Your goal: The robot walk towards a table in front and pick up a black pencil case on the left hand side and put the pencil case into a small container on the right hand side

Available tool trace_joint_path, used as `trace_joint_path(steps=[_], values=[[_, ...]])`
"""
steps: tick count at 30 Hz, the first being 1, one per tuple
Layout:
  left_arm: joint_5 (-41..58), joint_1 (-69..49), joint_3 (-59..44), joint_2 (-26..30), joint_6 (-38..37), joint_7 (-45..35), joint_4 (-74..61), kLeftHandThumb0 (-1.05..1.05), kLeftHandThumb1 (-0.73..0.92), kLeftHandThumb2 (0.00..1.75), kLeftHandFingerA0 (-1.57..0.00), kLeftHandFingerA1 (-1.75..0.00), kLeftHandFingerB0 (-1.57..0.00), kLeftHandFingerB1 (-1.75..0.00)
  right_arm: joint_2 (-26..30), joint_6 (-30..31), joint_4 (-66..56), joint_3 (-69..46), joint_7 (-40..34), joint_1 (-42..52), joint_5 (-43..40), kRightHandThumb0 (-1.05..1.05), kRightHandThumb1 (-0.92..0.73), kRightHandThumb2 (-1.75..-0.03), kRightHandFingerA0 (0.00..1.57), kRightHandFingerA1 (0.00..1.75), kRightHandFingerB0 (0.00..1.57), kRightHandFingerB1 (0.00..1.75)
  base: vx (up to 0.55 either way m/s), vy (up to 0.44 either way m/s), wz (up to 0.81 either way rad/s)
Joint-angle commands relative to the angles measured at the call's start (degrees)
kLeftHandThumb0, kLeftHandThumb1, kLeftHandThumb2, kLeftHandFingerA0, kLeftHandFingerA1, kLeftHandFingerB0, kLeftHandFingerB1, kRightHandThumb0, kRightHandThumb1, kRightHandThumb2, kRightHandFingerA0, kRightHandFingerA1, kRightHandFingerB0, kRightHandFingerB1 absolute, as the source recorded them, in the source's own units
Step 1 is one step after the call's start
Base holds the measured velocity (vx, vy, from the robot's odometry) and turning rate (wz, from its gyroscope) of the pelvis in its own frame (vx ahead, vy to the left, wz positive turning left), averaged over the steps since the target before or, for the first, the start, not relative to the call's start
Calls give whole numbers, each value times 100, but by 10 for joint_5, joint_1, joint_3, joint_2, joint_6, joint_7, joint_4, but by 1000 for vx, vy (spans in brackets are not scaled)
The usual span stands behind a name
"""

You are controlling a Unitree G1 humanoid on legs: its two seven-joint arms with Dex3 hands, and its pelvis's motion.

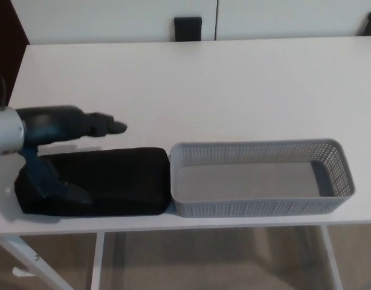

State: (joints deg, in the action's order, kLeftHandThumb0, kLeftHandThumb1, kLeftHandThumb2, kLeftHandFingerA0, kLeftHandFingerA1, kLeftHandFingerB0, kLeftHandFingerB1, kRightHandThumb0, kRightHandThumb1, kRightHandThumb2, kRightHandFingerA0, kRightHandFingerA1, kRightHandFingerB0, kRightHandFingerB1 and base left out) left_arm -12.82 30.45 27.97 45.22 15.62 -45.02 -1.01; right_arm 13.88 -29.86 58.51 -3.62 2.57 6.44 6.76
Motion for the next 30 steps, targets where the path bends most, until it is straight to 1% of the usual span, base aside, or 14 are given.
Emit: trace_joint_path(steps=[1, 4, 7, 8, 9, 10, 11, 13, 14, 17, 22, 25, 30], values=[[-86, 4, 25, -1, 92, -10, 17, -76, 42, 86, 0, -1, 0, 0, 11, 10, 3, -11, 5, 3, -16, -37, -56, -57, 75, 57, 62, 42, 0, 0, 0], [-100, 5, 26, -14, 105, 2, 28, -76, 42, 86, 0, 0, 0, 0, 9, 11, -4, -13, 8, 8, -19, -38, -57, -58, 77, 58, 61, 42, 0, 0, 0], [-117, 12, 26, -23, 104, 12, 34, -77, 42, 86, 0, 0, 0, 0, 10, 14, -3, -14, 8, 5, -18, -38, -56, -58, 74, 56, 61, 42, 0, 0, 0], [-121, 13, 24, -25, 103, 14, 33, -91, 43, 63, 0, 0, 0, 0, 9, 16, -2, -15, 8, 4, -18, -38, -56, -58, 74, 56, 61, 41, 0, 0, 0], [-124, 14, 22, -28, 104, 14, 33, -91, 43, 63, 0, 0, 0, 0, 9, 18, -2, -15, 7, 3, -18, -38, -56, -58, 74, 56, 61, 41, 0, 0, 0], [-128, 16, 20, -31, 102, 16, 34, -87, 47, 56, 0, 0, 0, 0, 7, 20, -4, -18, 10, 1, -22, -38, -56, -58, 73, 57, 62, 42, 0, 0, 0], [-133, 15, 19, -34, 101, 21, 28, -92, 42, 64, 0, 0, 0, 0, 9, 15, -3, -16, 9, 2, -18, -38, -57, -58, 73, 57, 62, 42, 0, 0, 0], [-139, 13, 17, -37, 103, 21, 23, -91, 42, 63, 0, 0, 0, 0, 12, 4, -1, -11, 4, 2, -9, -38, -57, -58, 73, 57, 62, 42, 0, 0, 0], [-140, 13, 16, -39, 106, 19, 19, -76, 42, 86, 0, 0, 0, 0, 12, 0, 0, -13, 7, 3, -11, -38, -57, -58, 73, 57, 62, 43, 0, 0, 0], [-147, 11, 16, -44, 109, 15, 14, -77, 42, 85, 0, 0, 0, 0, 11, 2, -1, -15, 6, 4, -14, -38, -57, -58, 73, 56, 64, 42, 0, 0, 0], [-157, 6, 18, -62, 121, 14, 9, -76, 43, 84, 0, 0, 0, 0, 11, 16, -11, -16, 7, 8, -15, -39, -57, -58, 74, 56, 62, 41, 0, 0, 0], [-158, 5, 17, -69, 127, 8, 9, -75, 43, 83, 0, 0, 0, 0, 7, 16, -7, -21, 8, 1, -20, -39, -55, -57, 76, 58, 65, 43, 0, 0, 0], [-167, 6, 25, -79, 128, 3, 15, -74, 43, 83, 0, 0, 0, 0, 8, 19, -11, -22, 7, 1, -19, -39, -56, -57, 75, 57, 64, 42, 0, 0, 0]])
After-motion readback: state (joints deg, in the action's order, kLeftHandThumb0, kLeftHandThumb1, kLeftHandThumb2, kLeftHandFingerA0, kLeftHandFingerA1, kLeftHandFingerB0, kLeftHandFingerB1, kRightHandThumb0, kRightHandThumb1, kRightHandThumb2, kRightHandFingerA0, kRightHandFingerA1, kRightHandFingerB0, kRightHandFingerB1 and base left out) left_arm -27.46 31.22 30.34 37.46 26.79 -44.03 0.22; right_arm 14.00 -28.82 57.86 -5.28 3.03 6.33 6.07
